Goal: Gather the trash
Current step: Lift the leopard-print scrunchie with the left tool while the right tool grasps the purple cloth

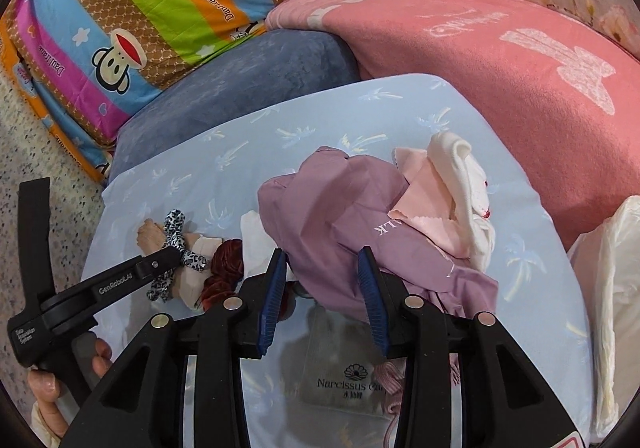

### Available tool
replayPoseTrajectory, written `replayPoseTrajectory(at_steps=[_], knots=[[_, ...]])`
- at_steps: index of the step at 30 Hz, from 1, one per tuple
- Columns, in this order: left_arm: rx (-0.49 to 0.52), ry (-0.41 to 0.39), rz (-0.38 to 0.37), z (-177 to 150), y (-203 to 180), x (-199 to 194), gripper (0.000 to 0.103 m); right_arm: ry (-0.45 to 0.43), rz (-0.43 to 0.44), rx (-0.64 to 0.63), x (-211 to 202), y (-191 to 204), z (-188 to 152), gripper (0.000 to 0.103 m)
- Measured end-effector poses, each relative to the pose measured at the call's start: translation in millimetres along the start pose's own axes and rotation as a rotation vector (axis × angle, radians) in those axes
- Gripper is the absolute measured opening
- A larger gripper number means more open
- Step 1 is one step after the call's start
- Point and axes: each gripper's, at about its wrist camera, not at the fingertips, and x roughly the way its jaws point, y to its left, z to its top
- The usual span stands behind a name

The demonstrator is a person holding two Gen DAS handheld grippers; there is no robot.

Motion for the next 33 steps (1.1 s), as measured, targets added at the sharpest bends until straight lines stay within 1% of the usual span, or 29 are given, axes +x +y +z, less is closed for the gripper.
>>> replayPoseTrajectory(at_steps=[1,2,3,4,5,7,10,15,21,28,33], knots=[[0.003,0.002,-0.006,-1,0,0,0.033,0.005,-0.001,0.007,2,-1,-1,0.023],[0.004,0.006,-0.011,-3,-1,1,0.030,0.014,0.000,0.013,4,-2,-1,0.015],[0.006,0.009,-0.020,-4,-3,1,0.022,0.020,0.004,0.017,6,-2,-2,0.012],[0.007,0.011,-0.027,-4,-3,0,0.016,0.024,0.009,0.022,6,-2,-4,0.006],[0.009,0.011,-0.030,-6,-4,-2,0.014,0.026,0.011,0.023,5,-3,-6,0.004],[0.018,0.001,-0.027,-8,-5,-6,0.010,0.024,0.015,0.018,1,-2,-9,0.003],[0.027,-0.011,-0.023,-12,-9,-14,0.008,0.011,0.025,0.013,-11,1,-13,0.002],[0.031,-0.028,-0.046,-15,-20,-31,0.007,-0.030,0.052,0.011,-42,5,-16,0.002],[0.081,-0.066,-0.082,-24,-46,-59,0.007,-0.104,0.076,0.004,-87,8,-15,0.002],[0.162,-0.106,-0.121,-34,-83,-86,0.007,-0.194,0.079,0.017,-142,-5,-16,0.002],[0.221,-0.133,-0.149,-44,-114,-103,0.007,-0.247,0.060,0.046,-175,-29,-19,0.002]])
